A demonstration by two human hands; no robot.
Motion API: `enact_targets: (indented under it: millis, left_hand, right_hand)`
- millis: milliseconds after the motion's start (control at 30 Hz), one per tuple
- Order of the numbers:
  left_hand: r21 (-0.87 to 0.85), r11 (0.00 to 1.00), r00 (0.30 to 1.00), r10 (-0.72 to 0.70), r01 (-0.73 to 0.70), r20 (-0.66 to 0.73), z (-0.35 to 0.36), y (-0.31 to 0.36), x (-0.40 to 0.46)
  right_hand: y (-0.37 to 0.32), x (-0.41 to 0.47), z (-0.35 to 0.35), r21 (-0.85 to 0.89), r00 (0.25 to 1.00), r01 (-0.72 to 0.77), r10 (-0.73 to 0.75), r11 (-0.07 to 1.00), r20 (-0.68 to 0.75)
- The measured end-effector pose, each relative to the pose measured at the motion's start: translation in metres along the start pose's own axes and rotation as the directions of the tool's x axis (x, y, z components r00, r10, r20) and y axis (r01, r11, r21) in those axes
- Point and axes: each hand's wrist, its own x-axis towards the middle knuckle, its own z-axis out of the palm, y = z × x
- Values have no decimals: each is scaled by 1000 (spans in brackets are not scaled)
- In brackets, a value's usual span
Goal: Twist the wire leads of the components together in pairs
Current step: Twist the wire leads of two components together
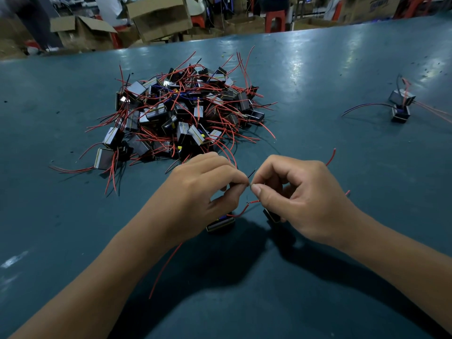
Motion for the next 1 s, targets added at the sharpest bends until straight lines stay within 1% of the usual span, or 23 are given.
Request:
enact_targets:
  millis: [100,167,267,433,633,767,900,1000]
  left_hand:
    - [-146,981,991,-131,127,-18,1,2,-1]
    - [-191,966,984,-180,175,-13,1,2,0]
    - [-199,964,984,-177,175,10,0,1,0]
    - [-192,973,992,-124,129,40,-1,-4,-1]
    - [-157,980,990,-131,123,-42,3,1,-1]
    - [-150,976,982,-173,160,-74,3,5,0]
    - [-191,950,965,-259,246,-48,1,9,1]
    - [-221,933,953,-301,284,-44,-1,9,1]
  right_hand:
    - [-2,0,0,-27,999,34,-34,999,-22]
    - [-3,0,0,-34,999,44,-45,998,-27]
    - [-2,-1,-1,-13,999,32,-33,999,-26]
    - [0,-1,-1,-14,1000,23,-23,1000,-14]
    - [-1,-1,-1,-28,999,29,-30,999,-16]
    - [-1,-1,-1,-34,999,27,-28,999,-20]
    - [-1,0,0,-31,999,21,-22,999,-35]
    - [0,0,-1,-29,999,17,-18,999,-38]
